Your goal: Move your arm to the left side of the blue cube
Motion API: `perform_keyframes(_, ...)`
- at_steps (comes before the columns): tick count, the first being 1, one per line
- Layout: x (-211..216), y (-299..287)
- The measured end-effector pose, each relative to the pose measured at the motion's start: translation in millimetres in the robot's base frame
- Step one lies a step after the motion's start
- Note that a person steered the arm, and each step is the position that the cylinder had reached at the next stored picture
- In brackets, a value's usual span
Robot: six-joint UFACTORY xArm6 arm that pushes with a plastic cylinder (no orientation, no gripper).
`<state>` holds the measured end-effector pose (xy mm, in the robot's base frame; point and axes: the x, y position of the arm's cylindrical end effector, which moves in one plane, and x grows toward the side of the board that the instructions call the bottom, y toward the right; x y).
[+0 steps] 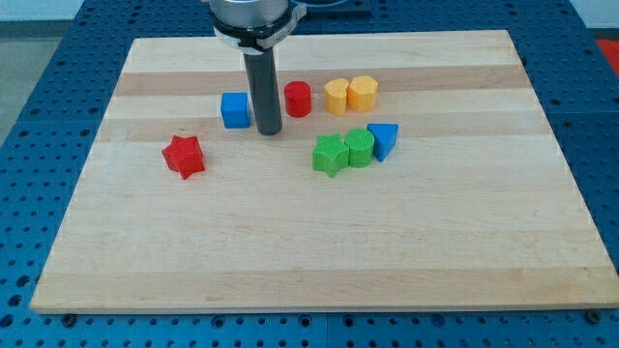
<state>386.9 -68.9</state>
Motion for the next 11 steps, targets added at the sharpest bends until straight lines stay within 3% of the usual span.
perform_keyframes(2, 9.4, -26.5)
perform_keyframes(4, -10.1, -37.4)
perform_keyframes(6, 7.5, -65.9)
perform_keyframes(7, -8.3, -97.3)
perform_keyframes(10, -26.4, -84.2)
perform_keyframes(11, -31.8, -105.0)
